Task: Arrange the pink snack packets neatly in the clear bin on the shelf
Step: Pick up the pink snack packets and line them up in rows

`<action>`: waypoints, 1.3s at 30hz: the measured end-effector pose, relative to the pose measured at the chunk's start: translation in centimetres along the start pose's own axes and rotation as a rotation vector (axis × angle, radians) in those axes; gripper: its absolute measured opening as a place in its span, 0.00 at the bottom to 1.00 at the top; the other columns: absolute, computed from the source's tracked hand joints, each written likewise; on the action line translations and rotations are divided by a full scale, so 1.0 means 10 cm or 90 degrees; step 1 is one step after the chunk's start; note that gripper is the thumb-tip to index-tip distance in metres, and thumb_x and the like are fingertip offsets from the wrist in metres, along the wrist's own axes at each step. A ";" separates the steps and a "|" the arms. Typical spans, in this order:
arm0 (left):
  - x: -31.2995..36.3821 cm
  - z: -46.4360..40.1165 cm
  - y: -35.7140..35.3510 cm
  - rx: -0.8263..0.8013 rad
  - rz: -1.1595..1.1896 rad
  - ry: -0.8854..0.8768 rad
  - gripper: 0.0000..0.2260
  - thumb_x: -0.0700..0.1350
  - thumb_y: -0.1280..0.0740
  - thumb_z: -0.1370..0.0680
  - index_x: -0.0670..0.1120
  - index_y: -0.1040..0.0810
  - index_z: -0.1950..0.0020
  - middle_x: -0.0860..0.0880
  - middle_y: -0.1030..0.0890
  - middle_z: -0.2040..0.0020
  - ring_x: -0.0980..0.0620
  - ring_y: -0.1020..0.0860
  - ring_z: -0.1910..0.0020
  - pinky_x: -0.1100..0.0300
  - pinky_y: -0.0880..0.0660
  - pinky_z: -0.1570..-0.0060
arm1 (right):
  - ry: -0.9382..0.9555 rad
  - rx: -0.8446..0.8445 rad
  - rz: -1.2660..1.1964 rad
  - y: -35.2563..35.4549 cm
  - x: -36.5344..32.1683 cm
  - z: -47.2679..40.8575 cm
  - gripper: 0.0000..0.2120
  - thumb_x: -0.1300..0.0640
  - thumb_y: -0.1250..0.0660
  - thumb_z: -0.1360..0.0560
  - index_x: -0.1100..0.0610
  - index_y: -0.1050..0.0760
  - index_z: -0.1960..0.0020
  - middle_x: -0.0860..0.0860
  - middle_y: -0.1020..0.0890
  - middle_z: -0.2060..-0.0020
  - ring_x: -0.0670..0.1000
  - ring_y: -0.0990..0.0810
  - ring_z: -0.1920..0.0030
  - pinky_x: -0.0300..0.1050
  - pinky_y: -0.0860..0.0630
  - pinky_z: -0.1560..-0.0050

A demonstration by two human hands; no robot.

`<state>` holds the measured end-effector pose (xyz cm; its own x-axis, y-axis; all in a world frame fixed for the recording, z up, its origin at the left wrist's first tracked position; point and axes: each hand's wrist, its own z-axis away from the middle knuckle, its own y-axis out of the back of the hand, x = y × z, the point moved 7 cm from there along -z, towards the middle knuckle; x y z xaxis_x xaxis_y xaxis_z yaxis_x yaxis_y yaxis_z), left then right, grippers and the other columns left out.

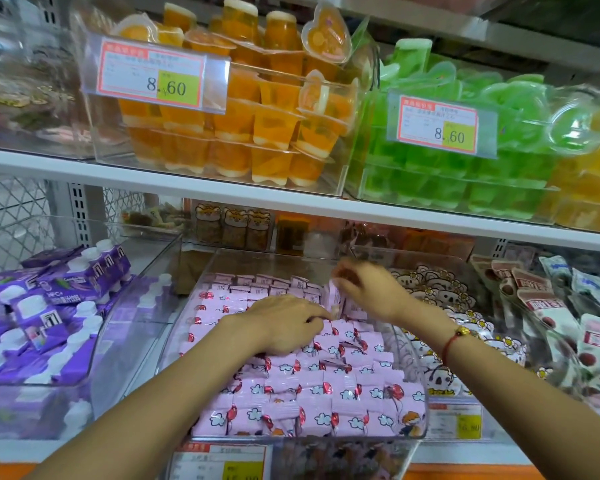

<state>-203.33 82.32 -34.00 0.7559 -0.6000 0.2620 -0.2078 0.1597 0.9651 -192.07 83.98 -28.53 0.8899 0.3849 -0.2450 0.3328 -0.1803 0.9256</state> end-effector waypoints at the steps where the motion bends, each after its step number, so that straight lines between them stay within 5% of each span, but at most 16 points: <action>1: -0.01 0.00 0.00 0.000 0.002 0.000 0.19 0.52 0.52 0.18 0.60 0.35 0.28 0.54 0.34 0.26 0.49 0.36 0.29 0.51 0.37 0.32 | -0.005 0.067 -0.049 0.10 -0.01 0.02 0.05 0.58 0.39 0.21 0.57 0.26 0.49 0.50 0.21 0.57 0.50 0.23 0.60 0.42 0.25 0.58; 5: -0.02 0.00 0.00 0.008 0.013 0.004 0.18 0.53 0.51 0.18 0.60 0.35 0.28 0.52 0.32 0.28 0.48 0.33 0.31 0.52 0.34 0.35 | -0.041 0.291 -0.191 0.42 0.02 0.17 0.05 0.60 0.37 0.22 0.57 0.23 0.50 0.47 0.18 0.58 0.44 0.20 0.60 0.29 0.28 0.62; 7: -0.02 0.02 0.01 0.016 0.063 0.010 0.18 0.52 0.49 0.18 0.60 0.34 0.29 0.50 0.23 0.38 0.48 0.25 0.43 0.56 0.28 0.47 | -0.066 0.356 -0.242 0.47 0.05 0.29 0.05 0.61 0.37 0.22 0.55 0.22 0.52 0.42 0.20 0.60 0.36 0.22 0.61 0.23 0.31 0.64; 9: -0.01 0.03 0.08 0.042 0.184 0.033 0.16 0.51 0.44 0.18 0.57 0.31 0.30 0.50 0.21 0.51 0.49 0.22 0.59 0.58 0.28 0.59 | -0.116 0.430 -0.289 0.50 0.13 0.44 0.05 0.60 0.38 0.22 0.53 0.23 0.52 0.41 0.21 0.61 0.36 0.24 0.62 0.23 0.31 0.62; 11: -0.05 0.06 0.25 0.124 0.282 0.082 0.18 0.53 0.36 0.22 0.51 0.30 0.32 0.52 0.23 0.50 0.50 0.21 0.57 0.55 0.24 0.57 | -0.191 0.487 -0.396 0.50 0.25 0.55 0.05 0.57 0.38 0.21 0.52 0.24 0.53 0.45 0.20 0.61 0.42 0.23 0.62 0.28 0.28 0.59; 15: 0.03 0.14 0.52 0.197 0.337 0.068 0.36 0.57 0.25 0.32 0.51 0.38 0.29 0.53 0.28 0.37 0.53 0.26 0.42 0.55 0.25 0.47 | -0.348 0.415 -0.607 0.35 0.33 0.57 0.06 0.58 0.39 0.20 0.57 0.24 0.52 0.52 0.18 0.59 0.45 0.20 0.67 0.38 0.21 0.61; 18: 0.17 0.18 0.64 0.232 0.332 -0.029 0.25 0.52 0.28 0.28 0.50 0.30 0.33 0.49 0.24 0.38 0.49 0.23 0.46 0.52 0.23 0.47 | -0.374 0.328 -0.711 0.24 0.23 0.53 0.09 0.61 0.40 0.21 0.65 0.24 0.49 0.57 0.18 0.62 0.46 0.21 0.71 0.34 0.21 0.65; 21: 0.07 0.21 0.70 0.193 0.495 0.020 0.14 0.51 0.32 0.24 0.47 0.22 0.41 0.45 0.17 0.51 0.51 0.20 0.60 0.62 0.27 0.65 | -0.388 0.241 -0.765 0.22 0.14 0.50 0.14 0.54 0.39 0.20 0.64 0.24 0.47 0.60 0.18 0.61 0.49 0.21 0.68 0.38 0.20 0.63; 24: -0.07 0.23 0.56 0.066 0.705 0.137 0.13 0.57 0.35 0.23 0.51 0.23 0.44 0.51 0.15 0.54 0.59 0.18 0.63 0.68 0.29 0.72 | -0.394 0.225 -0.658 0.28 0.17 0.50 0.16 0.46 0.42 0.20 0.59 0.24 0.47 0.57 0.18 0.57 0.52 0.21 0.61 0.47 0.22 0.51; 27: -0.12 0.20 0.49 0.027 0.731 0.163 0.14 0.58 0.36 0.24 0.52 0.23 0.44 0.50 0.15 0.54 0.61 0.20 0.68 0.68 0.33 0.76 | -0.260 0.249 -0.504 0.47 0.03 0.50 0.06 0.51 0.38 0.22 0.50 0.25 0.49 0.49 0.19 0.49 0.50 0.22 0.47 0.48 0.28 0.42; 30: -0.14 0.19 0.48 0.018 0.676 0.190 0.16 0.60 0.37 0.25 0.51 0.22 0.44 0.51 0.14 0.55 0.61 0.22 0.70 0.68 0.34 0.78 | -0.094 0.128 -0.311 0.50 -0.20 0.47 0.17 0.55 0.33 0.26 0.51 0.28 0.38 0.50 0.24 0.42 0.51 0.28 0.39 0.46 0.31 0.39; 32: -0.16 0.18 0.49 0.024 0.630 0.201 0.16 0.61 0.37 0.26 0.52 0.21 0.46 0.52 0.15 0.59 0.60 0.23 0.71 0.69 0.34 0.77 | -0.006 0.046 -0.098 0.42 -0.35 0.44 0.24 0.50 0.32 0.26 0.47 0.32 0.32 0.53 0.27 0.41 0.52 0.34 0.40 0.51 0.36 0.38; 35: -0.15 0.16 0.48 0.021 0.599 0.208 0.19 0.63 0.40 0.27 0.51 0.22 0.48 0.51 0.15 0.61 0.59 0.22 0.72 0.69 0.34 0.75 | 0.085 0.094 0.102 0.40 -0.50 0.43 0.23 0.43 0.34 0.26 0.44 0.31 0.32 0.49 0.26 0.47 0.50 0.34 0.47 0.48 0.36 0.46; 39: -0.17 0.12 0.51 0.124 0.709 0.207 0.21 0.61 0.49 0.21 0.49 0.22 0.50 0.51 0.15 0.60 0.54 0.18 0.63 0.65 0.29 0.69 | 0.049 0.151 0.044 0.52 -0.39 0.41 0.21 0.46 0.29 0.29 0.53 0.25 0.39 0.49 0.19 0.48 0.51 0.23 0.49 0.46 0.27 0.51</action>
<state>-206.43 83.22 -29.56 0.2147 0.0272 0.9763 -0.9236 0.3306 0.1939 -192.52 77.79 -23.94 0.8896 0.4304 -0.1529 0.3446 -0.4127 0.8432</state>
